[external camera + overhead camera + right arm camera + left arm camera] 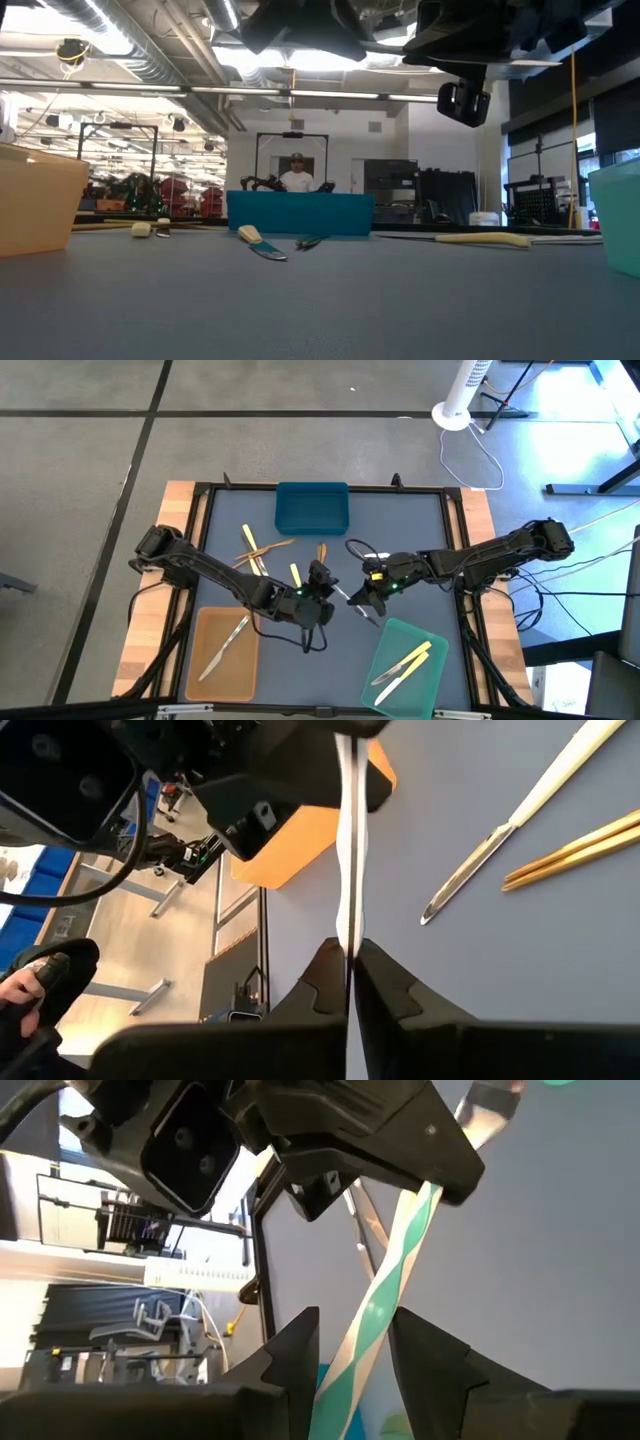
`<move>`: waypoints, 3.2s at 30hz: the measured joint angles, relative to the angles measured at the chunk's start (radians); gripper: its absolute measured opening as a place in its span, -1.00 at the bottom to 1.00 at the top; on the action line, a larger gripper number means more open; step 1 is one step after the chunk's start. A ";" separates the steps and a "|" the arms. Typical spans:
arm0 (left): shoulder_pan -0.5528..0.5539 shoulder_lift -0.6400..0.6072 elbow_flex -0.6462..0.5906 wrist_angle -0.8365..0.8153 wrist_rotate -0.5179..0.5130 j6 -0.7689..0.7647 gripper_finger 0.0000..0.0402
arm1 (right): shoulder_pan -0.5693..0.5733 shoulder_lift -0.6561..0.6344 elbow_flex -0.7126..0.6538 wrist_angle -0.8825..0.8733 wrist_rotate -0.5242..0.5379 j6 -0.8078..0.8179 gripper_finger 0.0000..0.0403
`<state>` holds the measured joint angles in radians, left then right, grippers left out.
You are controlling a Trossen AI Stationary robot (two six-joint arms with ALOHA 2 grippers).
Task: Sort silverware by color (type)
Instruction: Put the green patterned knife into the orange bin
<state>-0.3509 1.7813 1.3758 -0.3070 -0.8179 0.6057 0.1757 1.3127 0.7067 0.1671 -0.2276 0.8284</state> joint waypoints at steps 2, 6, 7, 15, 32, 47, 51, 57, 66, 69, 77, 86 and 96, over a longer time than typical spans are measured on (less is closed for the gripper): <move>-0.002 -0.014 0.000 -0.038 -0.005 -0.002 -0.43 | 0.000 0.001 0.000 -0.003 0.001 0.000 -1.00; -0.005 -0.032 0.000 -0.074 -0.012 -0.002 -0.43 | 0.000 0.000 0.000 -0.005 0.000 0.000 -1.00; -0.003 -0.035 0.000 -0.077 -0.009 -0.001 -0.43 | 0.000 0.001 0.000 -0.005 0.000 0.000 -1.00; 0.000 -0.059 0.000 -0.136 -0.022 -0.004 -0.43 | 0.000 0.001 -0.001 -0.008 0.001 0.000 -0.99; 0.007 -0.071 0.001 -0.211 -0.083 0.004 -0.43 | 0.002 0.001 -0.003 -0.025 -0.012 0.000 -1.00; 0.011 -0.134 0.002 -0.393 -0.106 -0.184 -0.43 | 0.002 0.001 -0.003 -0.018 -0.010 0.001 -1.00; 0.011 -0.197 0.002 -0.487 -0.035 -0.339 -0.43 | 0.002 0.001 -0.002 0.009 0.014 -0.013 -1.00; 0.023 -0.291 0.002 -0.596 0.122 -0.616 -0.43 | 0.000 0.001 -0.002 0.070 0.095 -0.066 -1.00; 0.008 -0.304 0.000 -0.490 0.259 -0.784 -0.43 | 0.000 0.001 -0.002 0.190 0.247 -0.204 -1.00; 0.007 -0.294 -0.002 -0.430 0.261 -0.781 -0.43 | 0.000 0.001 -0.002 0.221 0.268 -0.235 -1.00; 0.025 -0.335 -0.213 -0.076 0.264 -0.734 -0.43 | 0.000 0.001 -0.001 0.257 0.273 -0.261 -1.00; 0.089 -0.344 -0.482 0.531 0.412 -0.727 -0.43 | 0.000 0.001 -0.001 0.261 0.327 -0.345 -1.00; 0.138 -0.344 -0.568 0.855 0.442 -0.727 -0.43 | 0.000 0.001 -0.001 0.312 0.333 -0.435 -1.00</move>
<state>-0.2128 1.4376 0.8082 0.5483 -0.3756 -0.1213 0.1761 1.3136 0.7059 0.4788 0.1055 0.3936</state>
